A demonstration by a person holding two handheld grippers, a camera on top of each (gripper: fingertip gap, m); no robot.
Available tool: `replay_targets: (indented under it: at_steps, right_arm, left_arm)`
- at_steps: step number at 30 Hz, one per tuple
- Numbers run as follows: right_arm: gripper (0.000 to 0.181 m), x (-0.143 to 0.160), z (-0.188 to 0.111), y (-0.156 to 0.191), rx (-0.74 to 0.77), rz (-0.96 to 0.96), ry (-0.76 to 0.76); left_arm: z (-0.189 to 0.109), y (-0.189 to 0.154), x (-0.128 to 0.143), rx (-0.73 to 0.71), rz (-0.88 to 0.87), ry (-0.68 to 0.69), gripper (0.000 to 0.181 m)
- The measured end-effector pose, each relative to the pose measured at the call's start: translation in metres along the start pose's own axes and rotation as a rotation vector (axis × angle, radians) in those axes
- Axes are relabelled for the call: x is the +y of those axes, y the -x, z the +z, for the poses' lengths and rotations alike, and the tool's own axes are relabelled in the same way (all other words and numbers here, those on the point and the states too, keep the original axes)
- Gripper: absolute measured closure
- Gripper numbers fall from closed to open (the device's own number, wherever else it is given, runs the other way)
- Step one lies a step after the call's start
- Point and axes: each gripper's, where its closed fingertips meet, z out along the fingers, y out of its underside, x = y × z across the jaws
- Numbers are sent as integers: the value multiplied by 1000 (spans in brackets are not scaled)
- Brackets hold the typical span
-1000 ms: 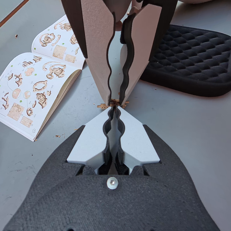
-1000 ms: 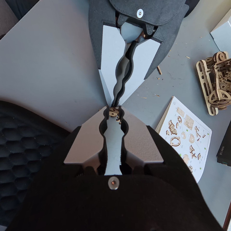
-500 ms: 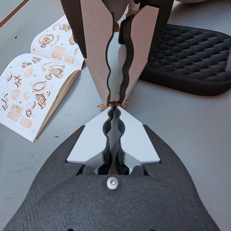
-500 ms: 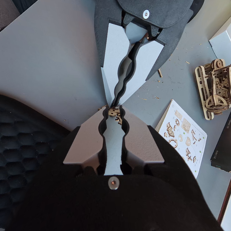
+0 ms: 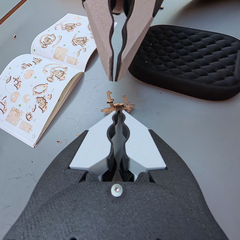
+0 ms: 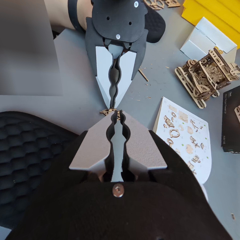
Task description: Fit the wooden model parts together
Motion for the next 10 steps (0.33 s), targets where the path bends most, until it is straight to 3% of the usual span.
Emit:
replay_targets:
  at_steps: [3, 7, 10]
  right_arm:
    - [181, 2, 1, -3, 31, 102, -81]
    - [181, 1, 12, 11, -89, 134, -58]
    - [181, 10, 20, 12, -90, 102, 1]
  left_arm:
    - [0, 0, 0, 7, -9, 0, 181]
    - [0, 0, 0, 6, -8, 0, 181]
    - [0, 0, 0, -1, 1, 0, 181]
